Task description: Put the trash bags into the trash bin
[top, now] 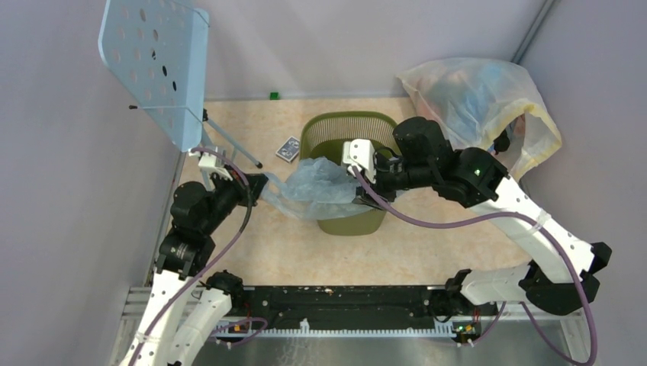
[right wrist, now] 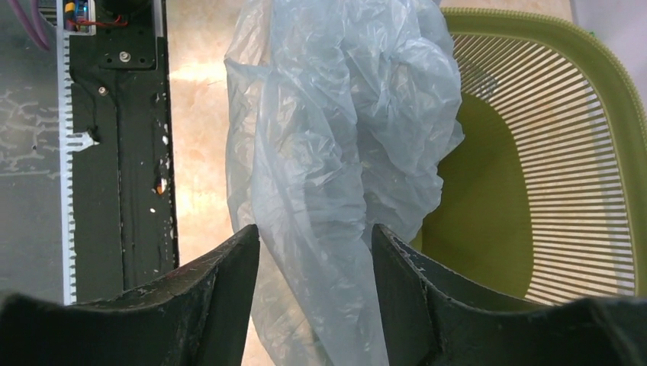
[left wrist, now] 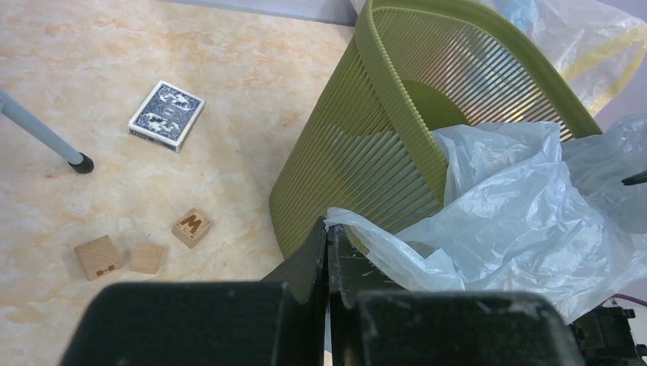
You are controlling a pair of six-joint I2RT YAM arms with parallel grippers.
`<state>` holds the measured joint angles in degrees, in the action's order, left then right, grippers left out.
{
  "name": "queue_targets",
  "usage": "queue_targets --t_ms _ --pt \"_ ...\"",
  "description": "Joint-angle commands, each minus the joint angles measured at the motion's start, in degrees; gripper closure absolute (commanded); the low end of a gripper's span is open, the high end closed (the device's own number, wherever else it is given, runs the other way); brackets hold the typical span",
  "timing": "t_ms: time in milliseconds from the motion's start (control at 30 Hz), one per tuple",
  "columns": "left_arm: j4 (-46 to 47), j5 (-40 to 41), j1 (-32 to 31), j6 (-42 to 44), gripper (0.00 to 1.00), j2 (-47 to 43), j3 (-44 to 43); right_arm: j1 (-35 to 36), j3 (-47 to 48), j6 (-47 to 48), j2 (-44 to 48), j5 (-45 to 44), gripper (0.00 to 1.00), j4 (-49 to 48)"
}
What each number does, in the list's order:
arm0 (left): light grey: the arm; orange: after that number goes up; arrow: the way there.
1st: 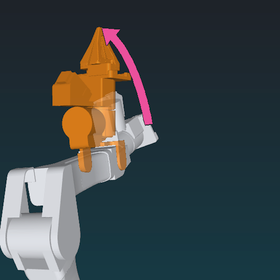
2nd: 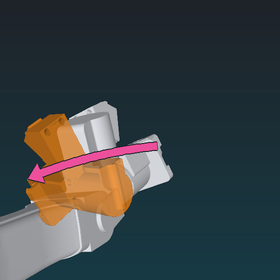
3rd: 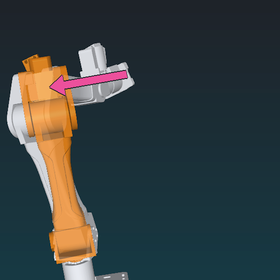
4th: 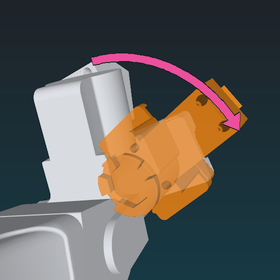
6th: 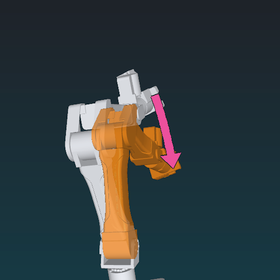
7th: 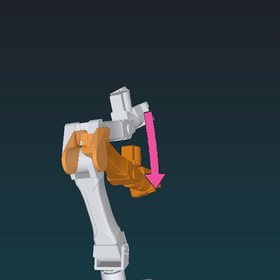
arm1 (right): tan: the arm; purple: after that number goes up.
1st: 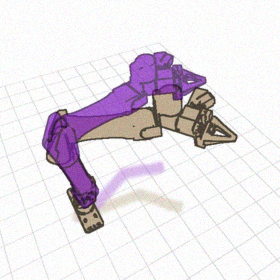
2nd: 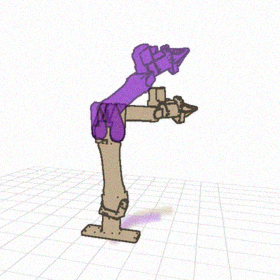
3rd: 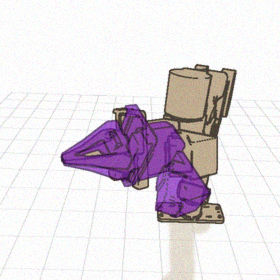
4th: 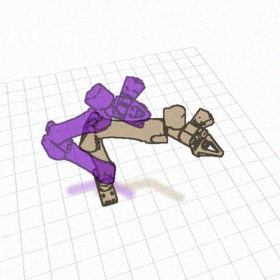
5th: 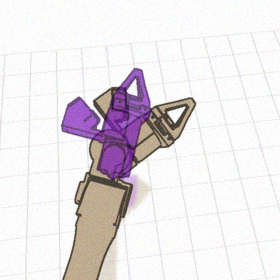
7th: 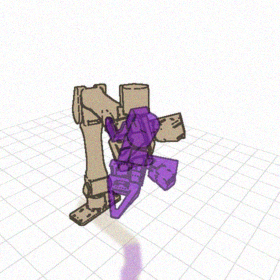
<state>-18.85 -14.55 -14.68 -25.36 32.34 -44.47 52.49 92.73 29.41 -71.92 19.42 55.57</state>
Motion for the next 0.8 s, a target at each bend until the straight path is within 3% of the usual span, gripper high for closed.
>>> queue_targets --t_ms 0,67,200,233,400,767 --pt "3.29 0.64 0.00 0.58 1.00 0.49 -0.64 0.77 -0.66 0.39 1.65 -1.95 0.43 1.35" --pt "3.52 0.53 -0.01 0.37 1.00 0.68 -0.14 0.77 -1.13 0.51 1.65 -3.36 0.50 0.88" --pt "4.08 -0.08 0.00 -0.31 1.00 1.10 0.56 0.77 -0.30 -0.19 1.76 -2.87 0.95 -1.32" --pt "4.17 -0.18 0.00 -0.49 1.00 1.16 0.68 0.77 -0.27 -0.85 1.89 -2.82 1.00 -2.63" --pt "5.37 -1.74 0.02 -1.34 1.00 2.64 0.70 -0.42 -0.63 -6.86 2.18 -6.97 1.00 -10.92" --pt "11.18 -4.97 -0.17 -2.29 1.00 8.86 0.49 -13.11 4.90 -18.33 -6.44 -5.75 1.00 -20.92"
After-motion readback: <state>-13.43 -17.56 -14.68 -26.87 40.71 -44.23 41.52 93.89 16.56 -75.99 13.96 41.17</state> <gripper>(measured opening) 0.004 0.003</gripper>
